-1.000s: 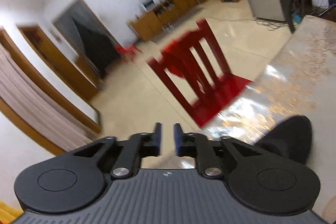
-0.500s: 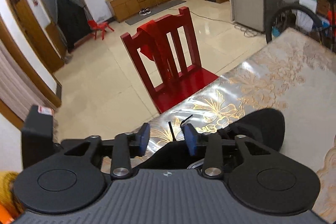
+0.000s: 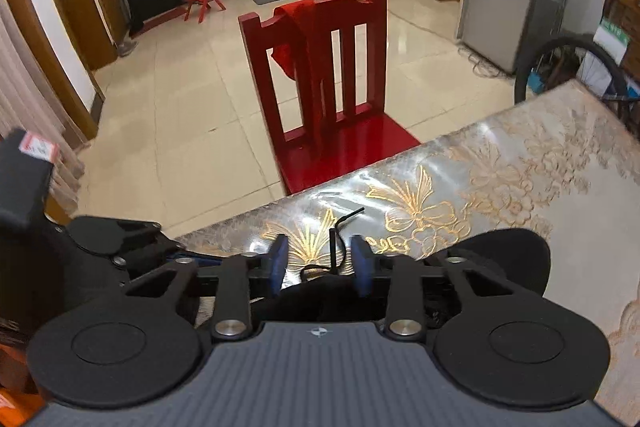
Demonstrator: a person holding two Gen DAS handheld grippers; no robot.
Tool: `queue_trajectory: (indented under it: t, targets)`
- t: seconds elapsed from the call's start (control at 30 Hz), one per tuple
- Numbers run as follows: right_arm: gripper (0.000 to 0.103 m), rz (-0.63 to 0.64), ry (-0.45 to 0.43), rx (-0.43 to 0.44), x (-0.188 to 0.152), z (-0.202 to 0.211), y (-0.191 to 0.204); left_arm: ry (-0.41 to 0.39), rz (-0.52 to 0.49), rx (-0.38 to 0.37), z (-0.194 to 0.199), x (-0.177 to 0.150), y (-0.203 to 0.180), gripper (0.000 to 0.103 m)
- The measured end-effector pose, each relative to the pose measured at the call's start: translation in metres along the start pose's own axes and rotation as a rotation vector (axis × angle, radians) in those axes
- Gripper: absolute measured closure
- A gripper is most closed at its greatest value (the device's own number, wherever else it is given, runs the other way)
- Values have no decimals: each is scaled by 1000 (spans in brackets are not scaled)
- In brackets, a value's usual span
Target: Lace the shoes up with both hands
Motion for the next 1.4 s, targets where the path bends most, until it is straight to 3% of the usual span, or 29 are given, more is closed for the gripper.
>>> queue_trajectory:
  t: [0.07,0.27,0.47,0.63,0.87,1.07,1.23,1.4]
  targets:
    - [100,0,-6,-14,-1,-1,-1,1,-1,-3,0,0,0,25]
    - [100,-360,-66,138,-10,5,-40,3,-11,-11,-1,0,0,24]
    - [100,-710,-273,413,-21,33,-66,12,-11,-13,-3,0,1,22]
    - [100,-843,-517,645,-1,76,-74,20,-18,-12,-5,1,-1,21]
    - [100,-790,-724,834,40,131,-69,27,-25,-13,-8,1,-3,21]
    - [100,-679,-801,926,70,163,-53,42,-41,-27,-10,1,-8,20]
    - [100,-580,-753,960,82,167,-38,36,-76,-26,-8,-5,-16,21]
    - [100,-492,-560,975,61,160,-29,-49,-16,-72,26,-14,18,21]
Point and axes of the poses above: each gripper's, at about its wrist camera, not at the fingertips, and z roughly against the way its jaws point, y to its left, x to its top, the point moved 1 cm from there along -z, roughly the way its jaws point, and after that the axes turned 3 degrees about z, right-handed, at the moved point
